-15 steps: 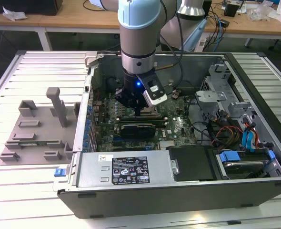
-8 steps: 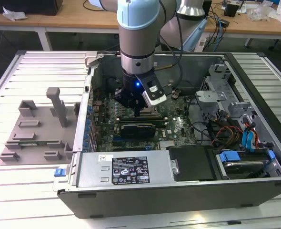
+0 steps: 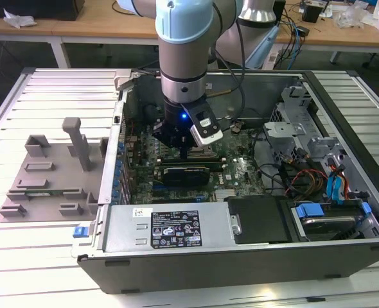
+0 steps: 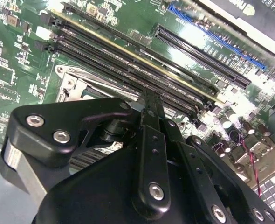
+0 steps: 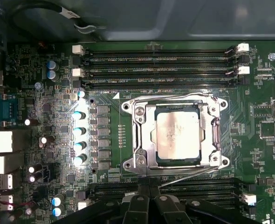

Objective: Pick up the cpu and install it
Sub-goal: 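Install the second cpu locking lever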

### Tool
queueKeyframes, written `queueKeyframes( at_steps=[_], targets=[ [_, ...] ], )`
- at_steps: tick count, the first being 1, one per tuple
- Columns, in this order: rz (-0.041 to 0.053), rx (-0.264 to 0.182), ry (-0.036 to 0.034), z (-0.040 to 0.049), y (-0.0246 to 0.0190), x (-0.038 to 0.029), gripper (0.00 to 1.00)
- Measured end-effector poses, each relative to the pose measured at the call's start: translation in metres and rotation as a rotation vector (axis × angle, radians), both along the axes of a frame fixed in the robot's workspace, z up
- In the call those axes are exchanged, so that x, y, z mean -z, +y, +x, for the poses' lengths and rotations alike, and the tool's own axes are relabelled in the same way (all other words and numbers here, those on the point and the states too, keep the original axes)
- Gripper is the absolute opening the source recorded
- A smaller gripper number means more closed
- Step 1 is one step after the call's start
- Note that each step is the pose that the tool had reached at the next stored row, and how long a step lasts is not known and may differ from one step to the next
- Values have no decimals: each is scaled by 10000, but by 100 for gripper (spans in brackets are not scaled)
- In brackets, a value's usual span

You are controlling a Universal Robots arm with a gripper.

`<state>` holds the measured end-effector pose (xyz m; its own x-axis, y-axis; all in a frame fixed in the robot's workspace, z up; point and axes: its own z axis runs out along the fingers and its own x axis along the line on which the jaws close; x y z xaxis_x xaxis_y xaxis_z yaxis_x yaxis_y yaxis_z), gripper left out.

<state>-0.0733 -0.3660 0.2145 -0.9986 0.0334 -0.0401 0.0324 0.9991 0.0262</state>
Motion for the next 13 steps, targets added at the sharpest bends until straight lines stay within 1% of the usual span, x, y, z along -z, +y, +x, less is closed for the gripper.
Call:
queueKeyframes(
  at_steps=[3, 4, 5, 6, 7, 8, 13],
  targets=[
    [95, -1, 0, 0, -29, 0, 11],
    [108, 0, 0, 0, -33, 0, 11],
    [111, -1, -1, 0, -34, 0, 11],
    [110, -157, 1, 0, -34, 0, 11],
    [110, -448, 4, 0, -34, 1, 11],
    [109, -645, 7, 0, -34, 0, 11],
    [112, -688, 8, -10, -34, 1, 11]
  ],
)
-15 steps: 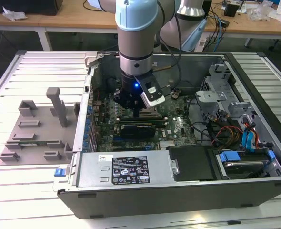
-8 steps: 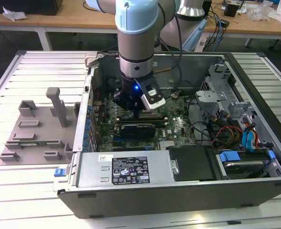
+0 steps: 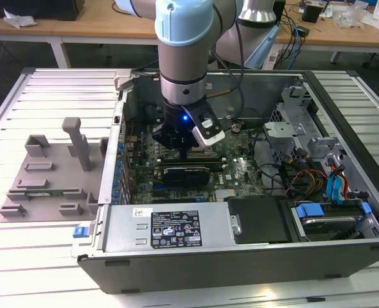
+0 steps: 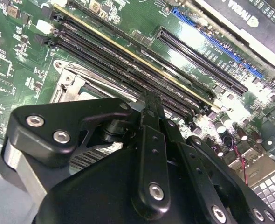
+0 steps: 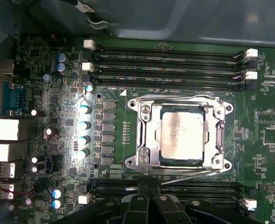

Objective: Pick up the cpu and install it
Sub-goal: 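Install the second cpu locking lever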

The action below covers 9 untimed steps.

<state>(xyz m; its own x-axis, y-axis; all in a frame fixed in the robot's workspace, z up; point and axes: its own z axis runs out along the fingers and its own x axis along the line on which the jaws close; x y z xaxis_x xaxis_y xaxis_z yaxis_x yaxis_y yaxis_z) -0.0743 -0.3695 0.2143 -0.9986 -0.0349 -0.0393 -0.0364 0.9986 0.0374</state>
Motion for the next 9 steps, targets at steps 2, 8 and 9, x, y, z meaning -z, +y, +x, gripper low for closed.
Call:
queueKeyframes(
  at_steps=[2, 8, 9],
  targets=[
    [21, -67, -11, -3, -4, -2, 11],
    [196, -101, -120, -8, -5, -1, 11],
    [196, -100, -120, -8, -5, -1, 11]
  ],
)
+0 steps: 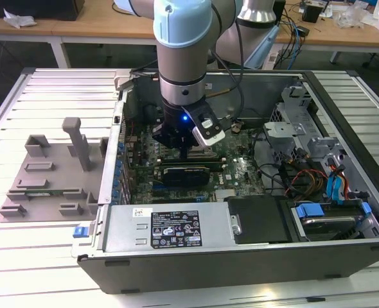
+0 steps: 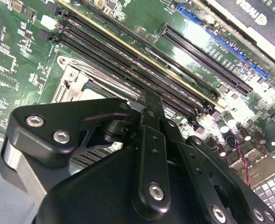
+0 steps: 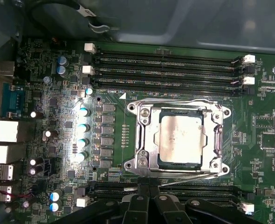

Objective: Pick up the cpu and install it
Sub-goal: 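Install the second cpu locking lever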

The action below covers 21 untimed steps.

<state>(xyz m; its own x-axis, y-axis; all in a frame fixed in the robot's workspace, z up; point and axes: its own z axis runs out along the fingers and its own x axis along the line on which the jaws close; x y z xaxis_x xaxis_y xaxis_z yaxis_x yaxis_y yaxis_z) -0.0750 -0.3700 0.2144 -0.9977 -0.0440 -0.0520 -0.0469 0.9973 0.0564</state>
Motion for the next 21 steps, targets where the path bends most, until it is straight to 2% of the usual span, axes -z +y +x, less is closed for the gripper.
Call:
queueKeyframes(
  at_steps=[1, 3, 4, 11, 14, 16, 17, 18, 19, 20, 21],
  targets=[
    [33, 0, -1, -1, -1, -1, 11],
    [163, -1, -22, 0, 0, 1, 11],
    [342, -1, -45, 0, 0, 2, 11],
    [373, -2, -46, 0, -4, 2, 11],
    [376, 0, -45, 0, -54, 2, 11],
    [391, 0, -45, 0, -105, 2, 11],
    [443, 0, -44, 0, -125, 0, 11],
    [580, 0, -65, -6, -140, 0, 11],
    [719, -1, -128, -23, -146, 0, 11],
    [795, -2, -162, -41, -149, 1, 11],
    [824, -3, -172, -51, -151, 2, 11]
  ],
)
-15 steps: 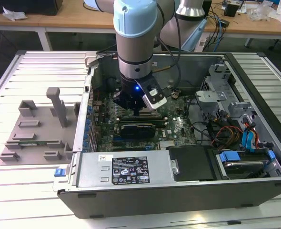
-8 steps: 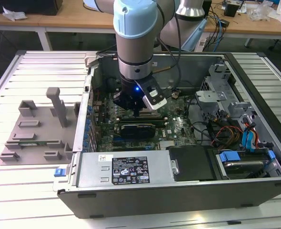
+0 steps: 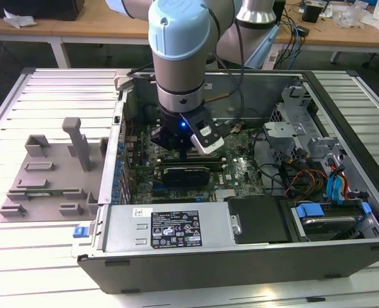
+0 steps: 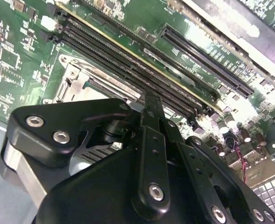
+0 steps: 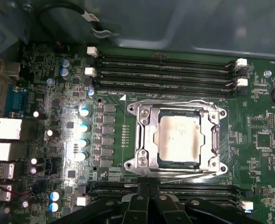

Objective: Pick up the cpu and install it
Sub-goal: 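Install the second cpu locking lever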

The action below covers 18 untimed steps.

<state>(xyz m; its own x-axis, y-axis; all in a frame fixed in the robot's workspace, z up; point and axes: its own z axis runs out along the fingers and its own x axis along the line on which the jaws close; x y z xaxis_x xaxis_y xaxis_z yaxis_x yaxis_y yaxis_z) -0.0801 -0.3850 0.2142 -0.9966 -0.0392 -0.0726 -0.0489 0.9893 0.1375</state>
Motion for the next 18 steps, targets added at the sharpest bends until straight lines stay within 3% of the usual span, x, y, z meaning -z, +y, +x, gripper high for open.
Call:
queueKeyframes(
  at_steps=[2, 3, 4, 7, 13, 18],
  targets=[
    [41, 0, -7, -15, -1, 9, 11],
    [284, 0, -58, -31, -7, 15, 11],
    [340, 0, -91, -79, -9, 23, 11],
    [364, 0, -97, -97, -40, 35, 11],
    [633, 0, -174, -139, -42, 96, 11],
    [787, 0, -209, -152, -42, 136, 11]
  ],
)
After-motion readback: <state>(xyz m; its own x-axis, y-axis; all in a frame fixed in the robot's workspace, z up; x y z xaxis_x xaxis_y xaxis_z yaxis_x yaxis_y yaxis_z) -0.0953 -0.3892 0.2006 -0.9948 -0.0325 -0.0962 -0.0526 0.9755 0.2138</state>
